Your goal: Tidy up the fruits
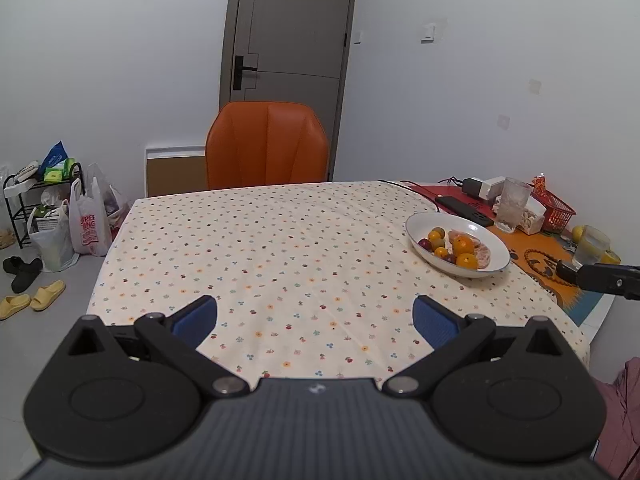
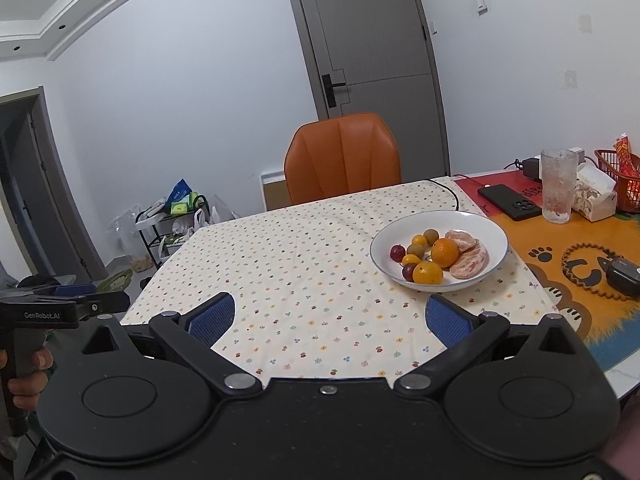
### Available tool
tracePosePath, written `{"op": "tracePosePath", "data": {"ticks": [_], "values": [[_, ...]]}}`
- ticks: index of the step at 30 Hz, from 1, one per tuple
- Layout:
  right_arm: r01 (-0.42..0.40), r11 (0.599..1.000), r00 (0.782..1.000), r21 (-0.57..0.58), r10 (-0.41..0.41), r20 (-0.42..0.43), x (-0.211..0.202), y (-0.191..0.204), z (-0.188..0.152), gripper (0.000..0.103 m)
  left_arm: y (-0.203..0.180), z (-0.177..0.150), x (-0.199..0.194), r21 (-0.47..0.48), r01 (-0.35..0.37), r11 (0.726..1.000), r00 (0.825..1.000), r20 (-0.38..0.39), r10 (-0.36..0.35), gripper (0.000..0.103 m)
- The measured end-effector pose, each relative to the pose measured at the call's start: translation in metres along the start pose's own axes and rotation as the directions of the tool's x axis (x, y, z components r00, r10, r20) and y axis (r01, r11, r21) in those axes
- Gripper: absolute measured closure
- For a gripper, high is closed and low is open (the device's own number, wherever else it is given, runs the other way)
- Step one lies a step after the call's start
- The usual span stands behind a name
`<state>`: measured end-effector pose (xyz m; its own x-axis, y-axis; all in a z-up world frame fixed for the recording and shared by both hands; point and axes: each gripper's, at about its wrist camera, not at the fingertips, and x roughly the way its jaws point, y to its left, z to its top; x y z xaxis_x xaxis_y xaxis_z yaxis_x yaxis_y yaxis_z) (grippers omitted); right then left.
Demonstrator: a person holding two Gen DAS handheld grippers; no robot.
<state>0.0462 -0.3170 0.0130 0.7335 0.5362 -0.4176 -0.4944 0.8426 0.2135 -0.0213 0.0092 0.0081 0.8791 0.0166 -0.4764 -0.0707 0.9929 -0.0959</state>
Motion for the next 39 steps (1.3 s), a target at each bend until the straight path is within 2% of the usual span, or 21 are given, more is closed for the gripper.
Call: {"op": "tracePosePath", "data": {"ticks": [39], "values": [[-0.010, 1.000, 1.000, -0.003, 0.010, -0.016, 0.0039, -0.0016, -0.0026, 0.000, -0.0012, -0.0023, -0.0009, 0.015, 0.025, 1.000, 1.000, 0.000, -0.025, 0.000]]}}
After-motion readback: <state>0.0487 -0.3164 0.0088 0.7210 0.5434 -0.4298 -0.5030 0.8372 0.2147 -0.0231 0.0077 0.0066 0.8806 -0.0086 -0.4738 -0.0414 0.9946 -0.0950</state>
